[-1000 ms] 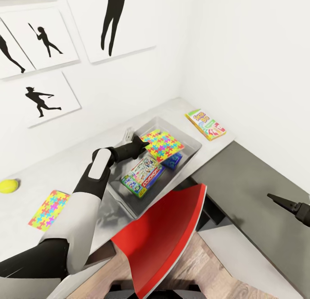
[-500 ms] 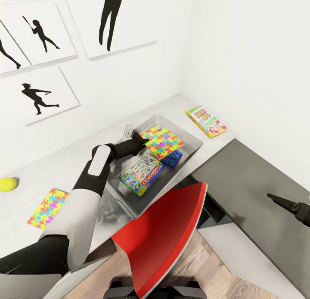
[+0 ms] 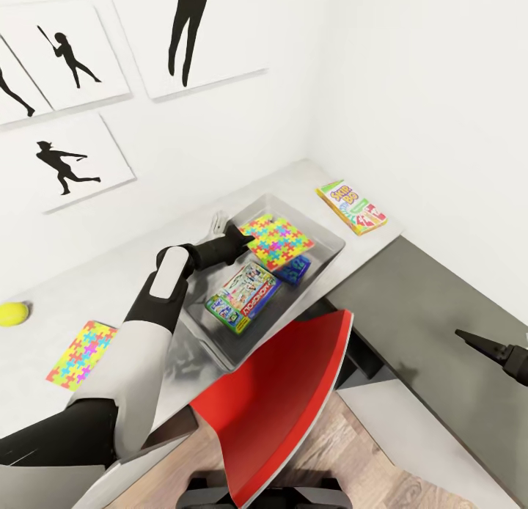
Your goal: Put all the toys in the child's room - the three board games (two on the bed and one on the table), the two jigsaw puzzles on the table, and the tennis ball on the table - inside the toy box on the table in the child's room.
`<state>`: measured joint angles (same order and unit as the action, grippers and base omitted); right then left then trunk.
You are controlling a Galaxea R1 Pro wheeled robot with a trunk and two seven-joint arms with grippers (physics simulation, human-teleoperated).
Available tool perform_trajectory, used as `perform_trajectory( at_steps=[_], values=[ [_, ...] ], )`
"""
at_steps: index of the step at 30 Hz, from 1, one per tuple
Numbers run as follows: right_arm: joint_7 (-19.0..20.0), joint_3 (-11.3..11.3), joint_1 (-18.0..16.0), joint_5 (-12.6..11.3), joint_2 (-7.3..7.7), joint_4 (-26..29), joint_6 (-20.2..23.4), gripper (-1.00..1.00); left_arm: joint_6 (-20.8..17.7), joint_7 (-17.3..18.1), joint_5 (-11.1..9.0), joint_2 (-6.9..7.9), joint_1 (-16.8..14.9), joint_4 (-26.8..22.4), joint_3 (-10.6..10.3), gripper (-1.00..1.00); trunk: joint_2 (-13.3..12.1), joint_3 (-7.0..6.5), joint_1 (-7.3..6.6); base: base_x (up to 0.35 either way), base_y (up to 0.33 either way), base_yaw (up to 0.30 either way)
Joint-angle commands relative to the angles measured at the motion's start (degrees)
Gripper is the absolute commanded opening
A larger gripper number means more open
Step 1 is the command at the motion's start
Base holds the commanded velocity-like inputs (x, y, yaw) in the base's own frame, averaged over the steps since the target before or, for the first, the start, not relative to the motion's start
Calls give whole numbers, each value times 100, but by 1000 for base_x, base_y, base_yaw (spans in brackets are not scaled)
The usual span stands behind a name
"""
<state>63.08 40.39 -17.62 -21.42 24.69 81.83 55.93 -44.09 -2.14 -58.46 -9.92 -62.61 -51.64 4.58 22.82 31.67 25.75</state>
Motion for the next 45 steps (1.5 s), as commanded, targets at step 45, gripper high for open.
perform_trajectory(
  at_steps=[45],
  values=[
    [20,12,-4,-2,1,0,23,100,377,-793,-65,-7,-93,508,25,-100,10,8,3,0,0,0]
  ],
)
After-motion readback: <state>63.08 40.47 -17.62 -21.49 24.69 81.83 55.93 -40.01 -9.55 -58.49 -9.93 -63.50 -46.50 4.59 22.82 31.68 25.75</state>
